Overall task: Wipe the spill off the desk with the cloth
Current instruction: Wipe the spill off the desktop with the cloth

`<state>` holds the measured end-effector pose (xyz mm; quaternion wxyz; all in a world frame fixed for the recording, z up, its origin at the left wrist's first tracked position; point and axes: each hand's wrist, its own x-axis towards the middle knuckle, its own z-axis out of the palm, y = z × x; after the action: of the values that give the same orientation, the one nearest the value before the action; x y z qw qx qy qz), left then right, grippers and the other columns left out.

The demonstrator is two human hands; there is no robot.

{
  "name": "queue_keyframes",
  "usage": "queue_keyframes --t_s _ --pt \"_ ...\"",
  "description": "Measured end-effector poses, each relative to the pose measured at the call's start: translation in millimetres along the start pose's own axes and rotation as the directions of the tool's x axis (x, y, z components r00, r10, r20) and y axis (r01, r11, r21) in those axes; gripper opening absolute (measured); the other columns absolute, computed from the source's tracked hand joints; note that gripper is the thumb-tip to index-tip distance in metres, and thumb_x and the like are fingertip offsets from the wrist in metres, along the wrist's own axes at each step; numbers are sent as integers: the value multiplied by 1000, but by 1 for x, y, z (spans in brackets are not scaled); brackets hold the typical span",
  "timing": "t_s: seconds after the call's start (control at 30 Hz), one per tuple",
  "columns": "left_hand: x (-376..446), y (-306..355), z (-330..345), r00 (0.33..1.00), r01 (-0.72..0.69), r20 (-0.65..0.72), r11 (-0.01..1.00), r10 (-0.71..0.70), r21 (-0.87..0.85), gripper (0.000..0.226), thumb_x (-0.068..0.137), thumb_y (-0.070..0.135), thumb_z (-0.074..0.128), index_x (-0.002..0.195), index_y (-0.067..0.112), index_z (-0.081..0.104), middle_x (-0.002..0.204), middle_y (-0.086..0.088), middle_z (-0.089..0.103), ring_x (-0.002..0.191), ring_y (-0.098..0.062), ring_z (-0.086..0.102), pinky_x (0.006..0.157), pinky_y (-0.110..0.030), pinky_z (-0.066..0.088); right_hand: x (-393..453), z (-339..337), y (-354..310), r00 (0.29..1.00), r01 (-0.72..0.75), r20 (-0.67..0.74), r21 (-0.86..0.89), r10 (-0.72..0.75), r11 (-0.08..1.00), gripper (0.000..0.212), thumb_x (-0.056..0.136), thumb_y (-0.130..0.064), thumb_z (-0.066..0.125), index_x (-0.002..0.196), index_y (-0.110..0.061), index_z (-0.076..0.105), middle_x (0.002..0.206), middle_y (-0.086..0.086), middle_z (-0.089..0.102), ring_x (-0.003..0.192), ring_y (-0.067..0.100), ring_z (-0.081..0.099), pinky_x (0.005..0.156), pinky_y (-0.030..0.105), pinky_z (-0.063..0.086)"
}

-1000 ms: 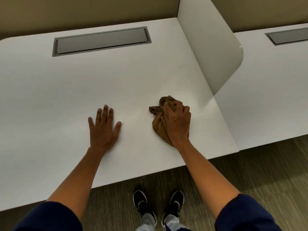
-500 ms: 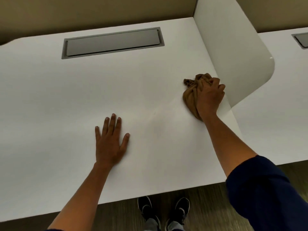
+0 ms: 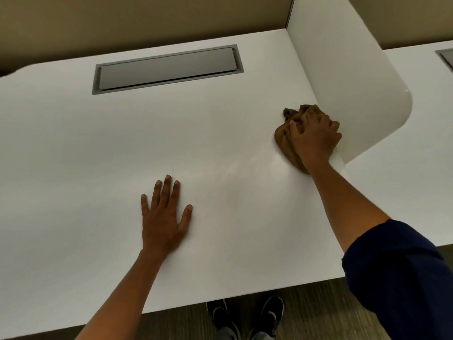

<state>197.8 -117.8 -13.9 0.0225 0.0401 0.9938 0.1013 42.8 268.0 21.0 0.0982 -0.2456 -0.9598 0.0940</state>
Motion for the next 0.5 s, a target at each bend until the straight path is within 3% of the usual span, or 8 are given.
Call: queue_keyframes --t_s 0.3,0.5 --pt "1 2 -3 1000 2 14 1000 -2 -8 71 97 59 22 159 25 17 168 6 4 155 -15 0 123 -54 4 -24 -13 24 993 52 106 -93 -42 994 48 100 -51 42 125 -13 56 129 12 47 107 40 45 76 43 45" --pt "-1 3 -7 1000 2 28 1000 -1 -17 74 95 60 18 159 23 16 168 4 2 155 -17 -1 123 -55 3 -64 -25 56 995 48 94 -116 -37 992 47 100 -49 44 127 -12 56 129 14 49 105 40 46 76 43 46"
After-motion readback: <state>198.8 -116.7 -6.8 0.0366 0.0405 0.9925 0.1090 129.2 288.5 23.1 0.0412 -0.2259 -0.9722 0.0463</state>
